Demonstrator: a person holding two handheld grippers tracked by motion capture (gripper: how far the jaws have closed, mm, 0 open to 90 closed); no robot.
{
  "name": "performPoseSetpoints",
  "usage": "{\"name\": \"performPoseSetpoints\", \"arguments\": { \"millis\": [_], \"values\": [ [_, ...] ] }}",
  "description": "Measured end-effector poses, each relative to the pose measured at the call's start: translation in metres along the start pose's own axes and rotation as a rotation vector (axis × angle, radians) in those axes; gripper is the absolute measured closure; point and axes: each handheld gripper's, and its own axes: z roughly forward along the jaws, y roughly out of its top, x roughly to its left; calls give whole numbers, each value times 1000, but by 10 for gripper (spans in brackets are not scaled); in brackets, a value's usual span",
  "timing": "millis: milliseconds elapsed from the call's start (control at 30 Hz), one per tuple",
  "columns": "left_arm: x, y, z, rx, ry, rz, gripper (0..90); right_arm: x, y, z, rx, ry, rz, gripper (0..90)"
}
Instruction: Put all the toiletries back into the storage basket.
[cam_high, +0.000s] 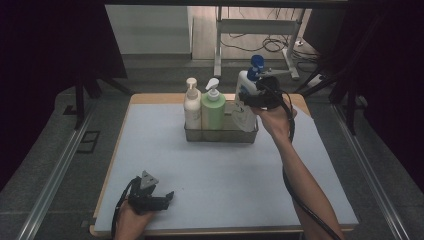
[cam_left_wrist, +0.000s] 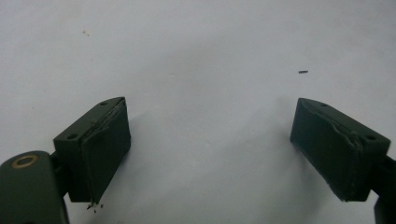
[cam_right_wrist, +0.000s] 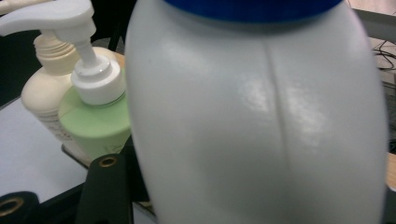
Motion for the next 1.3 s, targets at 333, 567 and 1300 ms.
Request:
{"name": "performPoseSetpoints", "arguments": {
  "millis": [333,567,1300],
  "values": [
    [0,0,0,3,-1,0,120,-4,5,14,1,-20,10,407],
    [0,0,0,3,-1,0,120,-6,2,26,8,-31,19,407],
    [0,0,0,1,-1,-1,120,-10,-23,49,44,-41,33,405]
  ]
}}
